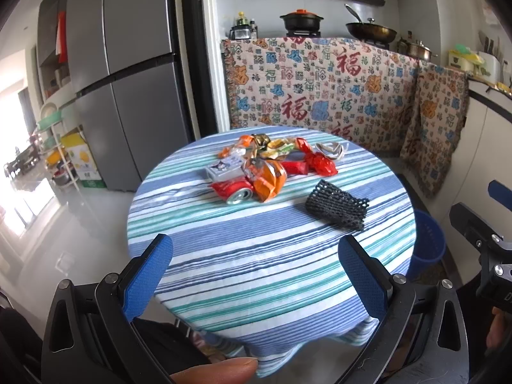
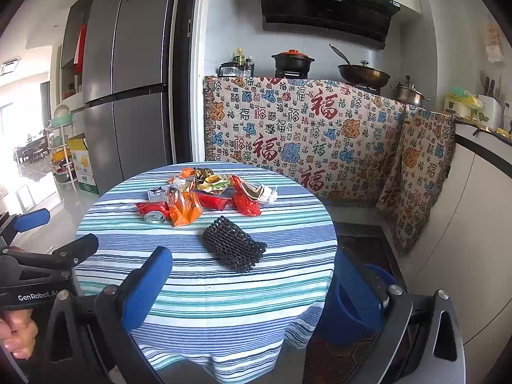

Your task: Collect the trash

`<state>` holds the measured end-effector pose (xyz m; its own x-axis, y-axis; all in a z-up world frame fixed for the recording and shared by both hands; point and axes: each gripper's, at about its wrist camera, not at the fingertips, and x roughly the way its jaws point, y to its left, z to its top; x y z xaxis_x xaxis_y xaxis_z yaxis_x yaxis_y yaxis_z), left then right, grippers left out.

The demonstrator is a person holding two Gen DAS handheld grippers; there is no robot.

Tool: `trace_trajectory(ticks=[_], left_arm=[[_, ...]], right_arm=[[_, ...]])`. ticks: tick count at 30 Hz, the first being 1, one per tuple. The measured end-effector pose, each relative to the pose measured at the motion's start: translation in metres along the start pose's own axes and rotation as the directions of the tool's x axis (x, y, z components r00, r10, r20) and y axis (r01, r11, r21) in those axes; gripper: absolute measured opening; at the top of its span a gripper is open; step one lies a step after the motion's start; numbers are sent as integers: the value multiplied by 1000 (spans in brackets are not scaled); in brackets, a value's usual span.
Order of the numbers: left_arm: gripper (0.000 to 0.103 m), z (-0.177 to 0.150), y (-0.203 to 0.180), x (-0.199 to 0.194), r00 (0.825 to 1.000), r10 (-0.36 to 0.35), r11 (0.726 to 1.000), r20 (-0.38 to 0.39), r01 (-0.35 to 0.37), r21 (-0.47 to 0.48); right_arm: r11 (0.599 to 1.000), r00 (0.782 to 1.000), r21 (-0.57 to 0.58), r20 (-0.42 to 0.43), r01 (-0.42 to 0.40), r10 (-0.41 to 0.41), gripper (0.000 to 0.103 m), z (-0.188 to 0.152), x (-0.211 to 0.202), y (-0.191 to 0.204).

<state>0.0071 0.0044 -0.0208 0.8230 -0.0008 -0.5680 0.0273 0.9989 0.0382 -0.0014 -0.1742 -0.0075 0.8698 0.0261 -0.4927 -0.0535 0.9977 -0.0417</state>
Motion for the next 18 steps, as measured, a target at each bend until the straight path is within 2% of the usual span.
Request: trace_trajectory(ticks=[11, 18], left_arm=[[103, -2, 1, 9, 1000, 4, 1000, -18, -5, -10], [103, -9, 12, 44, 997, 13, 1000, -76, -15, -27]], right_arm=[[1000, 1000, 1, -7, -2, 2, 103, -2, 4, -1], [1000, 999, 3, -42, -5, 5, 103, -11, 28, -5]])
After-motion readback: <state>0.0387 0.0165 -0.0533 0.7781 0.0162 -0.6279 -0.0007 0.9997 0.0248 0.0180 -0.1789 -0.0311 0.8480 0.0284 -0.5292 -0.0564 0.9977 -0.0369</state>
